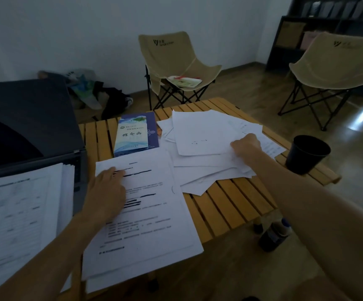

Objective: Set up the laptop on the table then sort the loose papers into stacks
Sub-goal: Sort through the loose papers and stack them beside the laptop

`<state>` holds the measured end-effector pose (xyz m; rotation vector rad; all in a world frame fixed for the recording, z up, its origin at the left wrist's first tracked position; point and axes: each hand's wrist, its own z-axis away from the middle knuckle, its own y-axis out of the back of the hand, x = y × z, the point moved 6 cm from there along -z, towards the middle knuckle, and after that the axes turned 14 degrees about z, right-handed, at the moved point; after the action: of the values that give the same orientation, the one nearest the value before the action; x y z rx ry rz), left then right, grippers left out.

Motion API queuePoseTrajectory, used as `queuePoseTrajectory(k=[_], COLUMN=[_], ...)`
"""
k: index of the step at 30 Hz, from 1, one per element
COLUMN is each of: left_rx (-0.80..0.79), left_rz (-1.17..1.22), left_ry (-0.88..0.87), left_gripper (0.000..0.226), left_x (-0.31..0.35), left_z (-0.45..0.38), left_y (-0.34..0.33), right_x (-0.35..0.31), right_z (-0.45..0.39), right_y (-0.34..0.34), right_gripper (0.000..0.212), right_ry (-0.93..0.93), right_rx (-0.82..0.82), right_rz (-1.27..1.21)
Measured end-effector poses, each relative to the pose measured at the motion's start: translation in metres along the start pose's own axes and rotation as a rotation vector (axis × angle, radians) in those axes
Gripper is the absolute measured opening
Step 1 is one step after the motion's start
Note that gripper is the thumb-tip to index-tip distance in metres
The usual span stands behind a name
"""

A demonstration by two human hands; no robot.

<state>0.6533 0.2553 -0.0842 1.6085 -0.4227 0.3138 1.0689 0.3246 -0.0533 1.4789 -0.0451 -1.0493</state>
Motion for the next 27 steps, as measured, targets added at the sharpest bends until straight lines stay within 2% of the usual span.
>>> queuePoseTrajectory(k=[3, 7, 10, 12, 14, 16, 17, 19, 20, 22, 24, 25, 27], left_rx=[0.031, 0.038, 0.055, 0.114, 0.168, 0.238, 0.277, 0.393, 0.473, 0.559, 0.503, 0.447, 0.353], left_rz=[0.06, 0.152, 0.411, 0.679, 0.845, 0.928, 1.022, 1.182, 1.212, 1.179, 1.052, 0.978, 0.893], left_ry=[-0.04, -0.144, -0.192, -0.225, -0.254, -0.309, -0.3, -0.262, -0.252, -0.22, -0.117, -0.051, 0.072], left_gripper=[0.049, 0.063, 0.09, 0.095, 0.074, 0.027, 0.01, 0.006, 0.006, 0.005, 0.004, 0.004, 0.009], left_x=[0.009, 0.049, 0.095, 0.129, 0.156, 0.173, 0.177, 0.174, 0.17, 0.154, 0.126, 0.11, 0.076], left_z=[0.002, -0.002, 0.0, 0.004, 0.007, 0.012, 0.016, 0.023, 0.026, 0.026, 0.018, 0.013, 0.005], left_y=[0.001, 0.008, 0.014, 0.028, 0.048, 0.072, 0.086, 0.118, 0.137, 0.165, 0.17, 0.163, 0.133], right_x=[-0.002, -0.025, -0.038, -0.042, -0.042, -0.041, -0.039, -0.033, -0.026, -0.012, 0.001, 0.007, 0.02], right_z=[0.005, 0.047, 0.087, 0.112, 0.132, 0.143, 0.144, 0.139, 0.132, 0.119, 0.101, 0.093, 0.081], right_y=[0.007, 0.033, 0.061, 0.08, 0.098, 0.115, 0.122, 0.13, 0.129, 0.118, 0.093, 0.078, 0.048], right_gripper=[0.022, 0.01, 0.008, 0.009, 0.011, 0.012, 0.019, 0.038, 0.039, 0.026, 0.019, 0.024, 0.051], right_ry=[-0.021, 0.105, 0.163, 0.175, 0.208, 0.292, 0.335, 0.357, 0.331, 0.285, 0.335, 0.372, 0.411], right_rx=[-0.117, -0.312, -0.483, -0.571, -0.619, -0.611, -0.579, -0.433, -0.329, -0.139, -0.043, -0.038, -0.064], right_rz=[-0.272, -0.665, -0.908, -0.983, -1.012, -1.013, -0.999, -0.897, -0.805, -0.531, -0.159, 0.039, 0.321])
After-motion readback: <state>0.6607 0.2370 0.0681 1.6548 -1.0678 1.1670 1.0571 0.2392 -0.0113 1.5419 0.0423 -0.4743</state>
